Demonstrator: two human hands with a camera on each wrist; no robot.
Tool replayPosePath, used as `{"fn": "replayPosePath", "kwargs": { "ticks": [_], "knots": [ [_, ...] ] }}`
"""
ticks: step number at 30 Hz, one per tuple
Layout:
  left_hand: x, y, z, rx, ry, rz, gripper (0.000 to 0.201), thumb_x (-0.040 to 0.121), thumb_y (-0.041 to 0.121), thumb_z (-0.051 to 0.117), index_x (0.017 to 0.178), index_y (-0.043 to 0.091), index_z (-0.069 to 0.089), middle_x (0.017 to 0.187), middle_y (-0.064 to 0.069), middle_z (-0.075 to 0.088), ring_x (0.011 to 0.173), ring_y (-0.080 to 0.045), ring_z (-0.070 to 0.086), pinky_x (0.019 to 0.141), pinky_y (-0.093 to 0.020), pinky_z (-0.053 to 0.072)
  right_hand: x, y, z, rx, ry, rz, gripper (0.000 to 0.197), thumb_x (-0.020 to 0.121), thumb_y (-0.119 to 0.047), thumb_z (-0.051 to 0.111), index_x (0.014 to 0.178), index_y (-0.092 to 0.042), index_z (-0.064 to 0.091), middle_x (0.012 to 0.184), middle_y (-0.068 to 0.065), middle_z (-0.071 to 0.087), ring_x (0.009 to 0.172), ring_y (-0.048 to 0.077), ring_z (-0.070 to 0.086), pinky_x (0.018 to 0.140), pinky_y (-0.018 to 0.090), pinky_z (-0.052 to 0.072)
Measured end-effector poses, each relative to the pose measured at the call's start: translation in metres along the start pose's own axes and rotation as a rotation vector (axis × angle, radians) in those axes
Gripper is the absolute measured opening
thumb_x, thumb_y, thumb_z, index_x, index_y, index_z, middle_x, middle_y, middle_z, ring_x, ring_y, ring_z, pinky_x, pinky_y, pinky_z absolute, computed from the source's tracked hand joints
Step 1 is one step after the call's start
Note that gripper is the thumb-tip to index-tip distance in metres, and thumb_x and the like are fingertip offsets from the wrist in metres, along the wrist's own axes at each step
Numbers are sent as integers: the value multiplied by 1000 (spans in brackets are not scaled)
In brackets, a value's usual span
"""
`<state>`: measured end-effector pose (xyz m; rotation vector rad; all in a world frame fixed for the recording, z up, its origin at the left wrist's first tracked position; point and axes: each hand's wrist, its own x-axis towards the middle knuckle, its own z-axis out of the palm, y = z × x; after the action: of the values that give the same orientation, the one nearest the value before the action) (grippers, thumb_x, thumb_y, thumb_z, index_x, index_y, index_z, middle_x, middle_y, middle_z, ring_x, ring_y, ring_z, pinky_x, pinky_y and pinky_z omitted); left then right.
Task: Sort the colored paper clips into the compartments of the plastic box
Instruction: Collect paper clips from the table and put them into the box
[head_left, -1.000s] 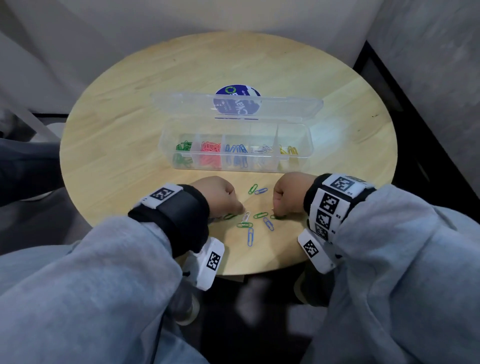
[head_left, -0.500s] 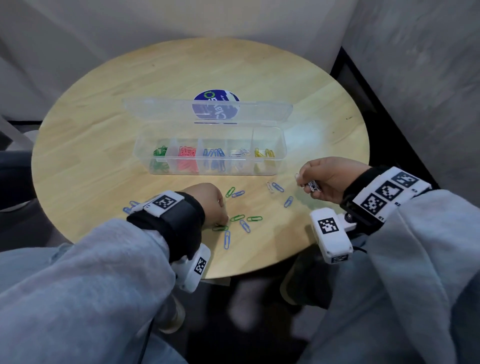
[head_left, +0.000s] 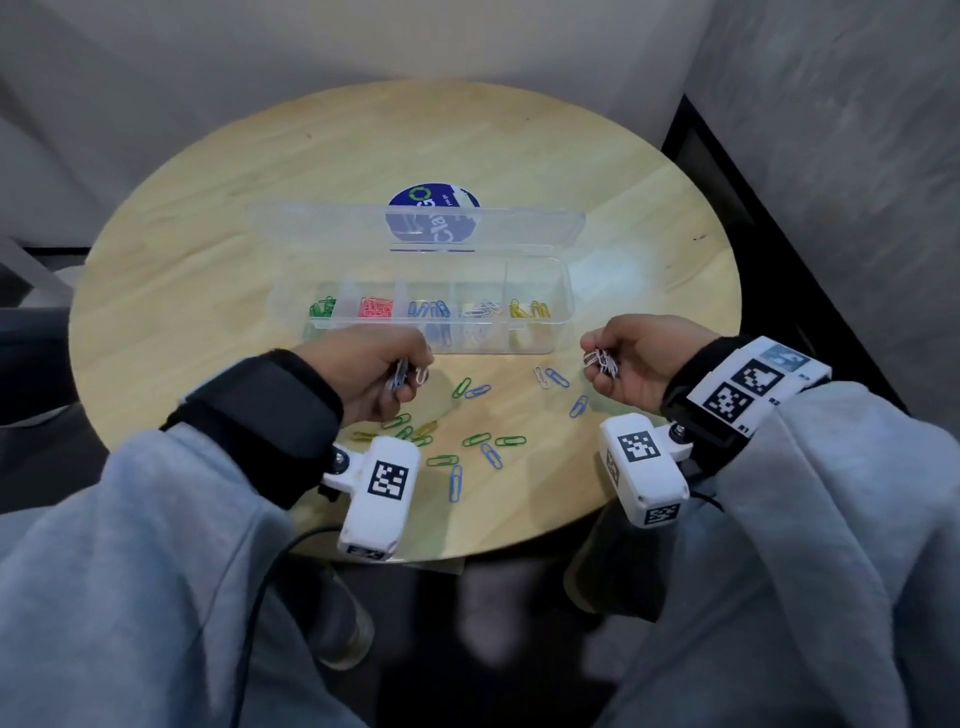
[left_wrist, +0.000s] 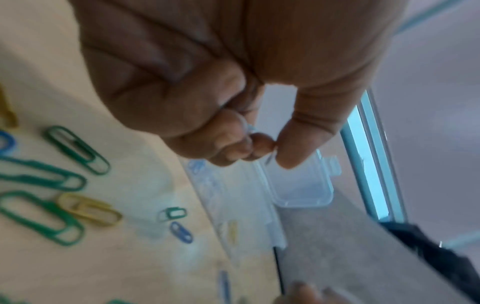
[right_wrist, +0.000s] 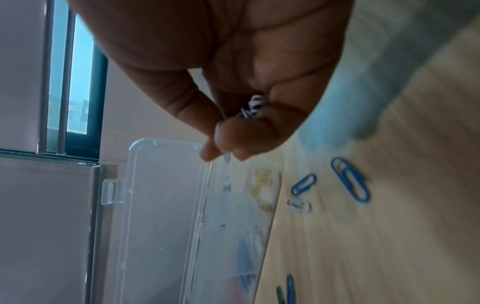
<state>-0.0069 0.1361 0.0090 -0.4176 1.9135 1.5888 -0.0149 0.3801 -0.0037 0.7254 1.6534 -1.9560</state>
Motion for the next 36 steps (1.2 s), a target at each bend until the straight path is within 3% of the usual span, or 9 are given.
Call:
{"fn": "replayPosePath", "kwargs": {
  "ticks": [5, 8, 11, 14, 19, 24, 28, 31, 36],
  "knots": [
    [-9, 5, -16, -223, -73, 30, 9, 62, 11, 47, 60, 15, 40, 54, -2, 52, 37, -9, 42, 31, -10, 27, 3, 0, 8, 82, -70, 83, 30, 90, -10, 32, 63, -8, 44, 61, 7, 46, 39, 16, 57, 40, 13, 47],
    [-12, 6, -20, -241, -77, 46, 10, 58, 10, 45, 57, 16, 37, 54, -2, 51, 37, -9, 42, 31, -10, 26, 5, 1, 10, 19, -67, 66, 33, 92, -15, 44, 60, -11, 40, 58, 5, 44, 37, 12, 54, 37, 12, 44],
    [-12, 6, -21, -236, -79, 52, 13, 56, 8, 44, 56, 16, 34, 53, -2, 50, 37, -9, 40, 31, -9, 26, 8, 7, 11, -276, -17, 30, 27, 89, -13, 56, 66, -15, 42, 59, 1, 36, 35, 8, 39, 33, 13, 29],
    [-13, 7, -21, -260, -90, 69, 15, 56, 6, 43, 53, 17, 34, 52, -2, 48, 36, -8, 38, 31, -9, 25, 11, 7, 11, -624, 24, -20, 33, 84, -16, 65, 62, -18, 40, 57, 2, 33, 44, 14, 26, 38, 17, 20],
    [-17, 8, -27, -314, -91, 84, 15, 60, 7, 43, 60, 18, 35, 50, 1, 45, 35, -7, 36, 32, -8, 22, 5, 1, 28, -1172, 191, -220, 16, 78, -25, 72, 84, -21, 58, 71, -7, 47, 65, 13, 47, 50, 21, 32],
    [-16, 1, -33, -288, -24, 74, 24, 83, 6, 39, 62, 18, 37, 48, 3, 45, 35, -6, 34, 31, -8, 19, 8, 5, 42, -1306, 191, -194, 10, 78, -23, 68, 83, -22, 59, 68, -7, 51, 71, 18, 55, 51, 18, 36],
    [-17, 1, -37, -271, -35, 82, 16, 70, 11, 49, 60, 17, 39, 48, 3, 45, 35, -6, 34, 31, -9, 18, 11, 7, 47, -1407, 212, -198, 14, 79, -28, 67, 86, -19, 58, 82, 0, 59, 77, 21, 58, 65, 25, 45],
    [-16, 3, -36, -246, -26, 84, 18, 72, 11, 49, 58, 17, 40, 48, 3, 44, 35, -6, 33, 32, -9, 17, 15, 10, 53, -1487, 206, -165, 31, 80, -36, 65, 96, -10, 64, 94, 6, 68, 85, 26, 66, 81, 31, 53],
    [-16, 3, -35, -213, 4, 76, 24, 85, 10, 42, 62, 18, 39, 51, 3, 42, 36, -6, 31, 33, -10, 16, 26, 11, 64, -1596, 181, -121, 30, 83, -39, 60, 88, -10, 64, 86, 7, 66, 83, 26, 63, 76, 30, 50]
  ]
}}
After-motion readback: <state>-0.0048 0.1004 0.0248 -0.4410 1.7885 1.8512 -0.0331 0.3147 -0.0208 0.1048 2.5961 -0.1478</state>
